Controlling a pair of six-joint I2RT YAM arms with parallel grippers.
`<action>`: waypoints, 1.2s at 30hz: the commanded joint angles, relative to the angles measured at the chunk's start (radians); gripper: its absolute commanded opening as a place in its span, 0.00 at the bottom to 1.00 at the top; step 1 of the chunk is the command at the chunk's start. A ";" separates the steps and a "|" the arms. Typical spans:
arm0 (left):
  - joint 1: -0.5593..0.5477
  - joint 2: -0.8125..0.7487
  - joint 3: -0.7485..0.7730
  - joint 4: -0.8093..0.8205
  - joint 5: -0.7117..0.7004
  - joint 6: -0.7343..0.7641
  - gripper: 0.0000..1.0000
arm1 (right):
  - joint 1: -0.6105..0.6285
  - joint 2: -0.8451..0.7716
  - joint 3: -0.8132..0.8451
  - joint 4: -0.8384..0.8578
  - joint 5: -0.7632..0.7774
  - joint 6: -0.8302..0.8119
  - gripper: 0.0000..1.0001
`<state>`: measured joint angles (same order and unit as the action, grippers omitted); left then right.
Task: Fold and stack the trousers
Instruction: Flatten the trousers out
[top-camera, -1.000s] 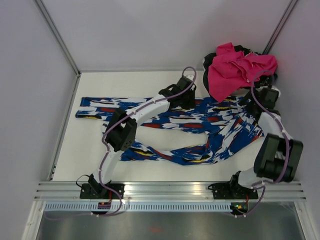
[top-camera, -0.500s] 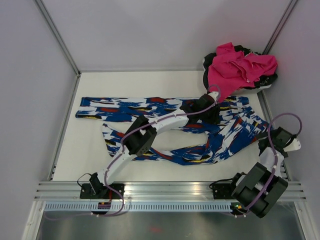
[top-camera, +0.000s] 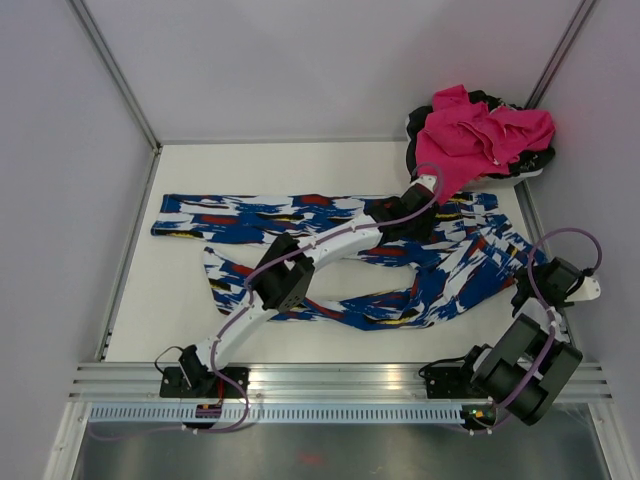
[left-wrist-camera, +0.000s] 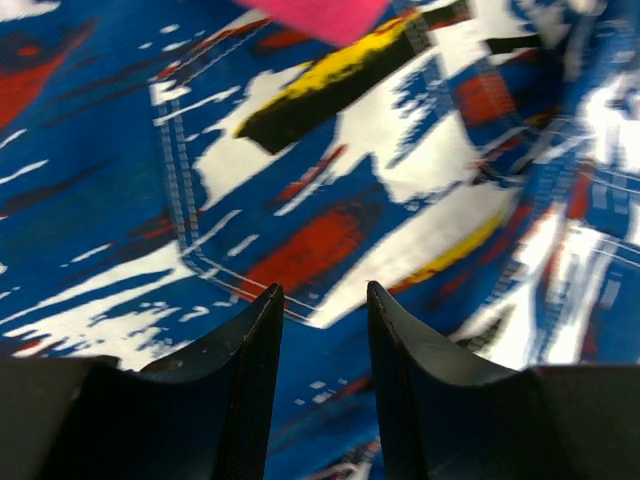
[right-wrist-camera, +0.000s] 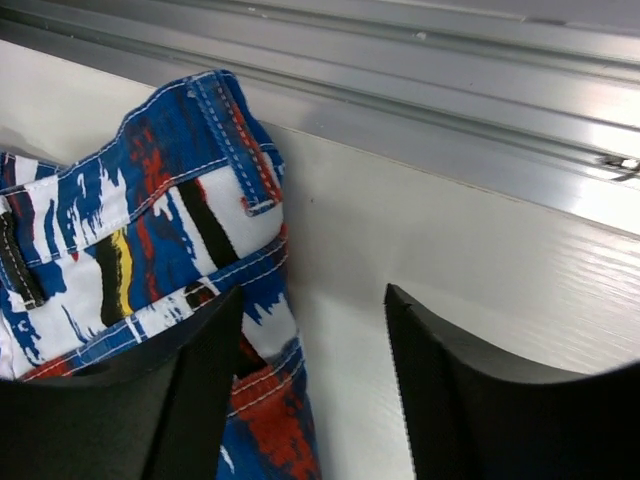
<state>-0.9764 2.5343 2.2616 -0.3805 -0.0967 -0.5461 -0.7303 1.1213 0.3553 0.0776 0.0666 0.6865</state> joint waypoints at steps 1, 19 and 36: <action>0.004 0.049 0.041 -0.060 -0.041 -0.014 0.45 | -0.001 0.061 -0.033 0.218 -0.053 0.022 0.64; 0.051 0.162 0.162 -0.181 0.005 -0.121 0.28 | 0.043 -0.262 0.339 -0.505 -0.073 -0.134 0.02; 0.048 0.115 0.092 -0.202 0.066 -0.014 0.29 | 0.065 -0.137 0.172 -0.276 0.065 -0.113 0.98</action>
<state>-0.9257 2.6545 2.3825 -0.5289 -0.0505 -0.6003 -0.6693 0.9279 0.4850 -0.3370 0.0780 0.6003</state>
